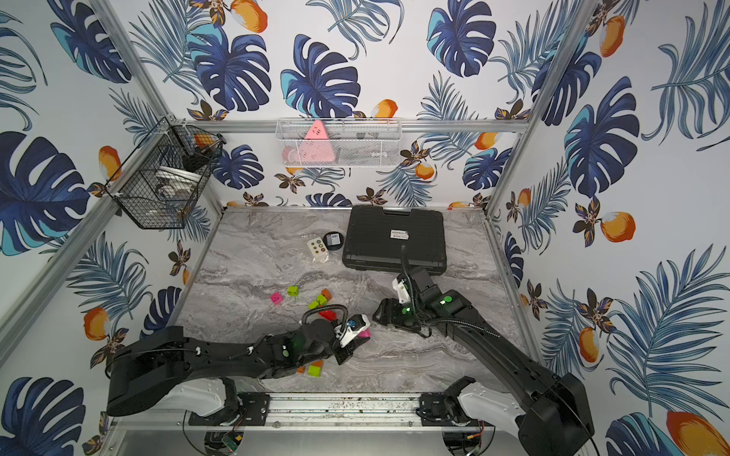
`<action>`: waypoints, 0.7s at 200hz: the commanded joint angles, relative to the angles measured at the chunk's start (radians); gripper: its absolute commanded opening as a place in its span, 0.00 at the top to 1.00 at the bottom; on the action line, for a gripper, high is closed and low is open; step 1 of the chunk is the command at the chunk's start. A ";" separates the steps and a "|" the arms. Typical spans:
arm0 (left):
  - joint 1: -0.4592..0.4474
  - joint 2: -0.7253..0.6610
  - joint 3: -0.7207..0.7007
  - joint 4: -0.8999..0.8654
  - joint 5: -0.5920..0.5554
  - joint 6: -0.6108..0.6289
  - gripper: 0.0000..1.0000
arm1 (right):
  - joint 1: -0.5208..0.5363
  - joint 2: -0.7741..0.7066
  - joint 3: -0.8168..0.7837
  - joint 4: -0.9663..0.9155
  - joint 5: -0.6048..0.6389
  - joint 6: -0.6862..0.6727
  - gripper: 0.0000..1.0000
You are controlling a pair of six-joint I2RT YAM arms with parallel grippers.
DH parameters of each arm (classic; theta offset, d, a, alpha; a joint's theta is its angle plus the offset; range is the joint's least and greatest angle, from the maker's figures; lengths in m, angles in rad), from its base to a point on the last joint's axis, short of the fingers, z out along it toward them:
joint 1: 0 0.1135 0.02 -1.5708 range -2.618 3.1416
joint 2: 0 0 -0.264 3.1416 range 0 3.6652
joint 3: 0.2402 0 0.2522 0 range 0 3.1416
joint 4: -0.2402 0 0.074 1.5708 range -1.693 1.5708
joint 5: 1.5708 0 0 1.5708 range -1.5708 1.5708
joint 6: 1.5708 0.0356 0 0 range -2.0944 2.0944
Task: Assemble the letter h with lego
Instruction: Adjust the lego brick at the center of the board.
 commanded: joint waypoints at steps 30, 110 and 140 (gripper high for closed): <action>0.001 0.154 0.142 -0.284 -0.076 -0.029 0.80 | -0.204 0.093 -0.033 -0.079 0.233 0.154 0.27; 0.041 0.267 0.249 -0.419 0.044 -0.061 0.55 | -0.220 0.123 -0.037 -0.039 0.180 0.077 0.28; 0.080 0.220 0.252 -0.438 0.076 -0.099 0.42 | -0.220 0.115 -0.010 -0.060 0.175 0.049 0.28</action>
